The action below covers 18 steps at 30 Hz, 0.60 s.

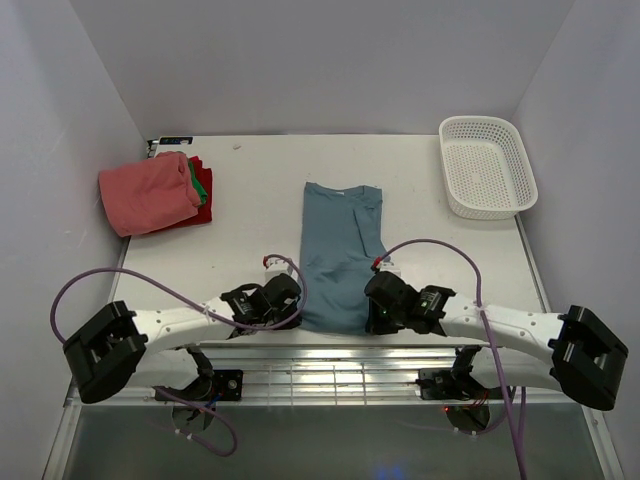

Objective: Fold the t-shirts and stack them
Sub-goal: Fold the tshirt

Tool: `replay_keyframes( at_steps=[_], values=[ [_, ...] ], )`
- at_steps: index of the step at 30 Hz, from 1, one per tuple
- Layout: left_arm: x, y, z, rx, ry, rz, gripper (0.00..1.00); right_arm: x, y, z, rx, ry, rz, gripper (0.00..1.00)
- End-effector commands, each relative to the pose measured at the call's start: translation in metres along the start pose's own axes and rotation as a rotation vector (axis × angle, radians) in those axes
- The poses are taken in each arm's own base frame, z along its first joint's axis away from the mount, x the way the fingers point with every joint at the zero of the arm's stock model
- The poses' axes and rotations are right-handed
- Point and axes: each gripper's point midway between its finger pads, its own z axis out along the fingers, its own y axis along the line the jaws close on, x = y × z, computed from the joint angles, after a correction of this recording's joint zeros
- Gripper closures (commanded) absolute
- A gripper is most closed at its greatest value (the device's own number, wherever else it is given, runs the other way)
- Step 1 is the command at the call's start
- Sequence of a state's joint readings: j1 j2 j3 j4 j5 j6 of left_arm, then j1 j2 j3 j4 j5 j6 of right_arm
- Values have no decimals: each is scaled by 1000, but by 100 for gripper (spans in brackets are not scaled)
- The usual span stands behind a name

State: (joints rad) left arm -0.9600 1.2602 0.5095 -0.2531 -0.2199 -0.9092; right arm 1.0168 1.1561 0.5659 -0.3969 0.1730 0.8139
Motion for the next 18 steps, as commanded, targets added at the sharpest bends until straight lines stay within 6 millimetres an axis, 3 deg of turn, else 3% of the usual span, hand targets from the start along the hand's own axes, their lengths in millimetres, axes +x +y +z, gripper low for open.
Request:
replay_keyframes(
  at_steps=[1, 6, 9, 10, 11, 13, 18],
  values=[
    [34, 9, -24, 16, 111, 13, 100, 23, -12, -12, 44, 48, 17, 92],
    [46, -16, -50, 120, 141, 18, 100, 32, 2, -34, 20, 59, 3, 92],
    [36, -29, -66, 127, 120, 33, 100, 22, 19, -54, 15, 22, -10, 92],
    [29, -33, -70, 130, 98, 34, 100, 14, 21, -59, 31, -13, -8, 92],
    [13, -49, -82, 174, 60, 23, 100, -1, 36, -71, 7, -51, -3, 92],
    [-3, -57, -94, 186, 15, 18, 100, -13, 41, -83, 25, -83, -14, 92],
    [-57, -75, -123, 173, -159, 17, 100, -69, 61, -116, 57, -250, -32, 92]
  ],
)
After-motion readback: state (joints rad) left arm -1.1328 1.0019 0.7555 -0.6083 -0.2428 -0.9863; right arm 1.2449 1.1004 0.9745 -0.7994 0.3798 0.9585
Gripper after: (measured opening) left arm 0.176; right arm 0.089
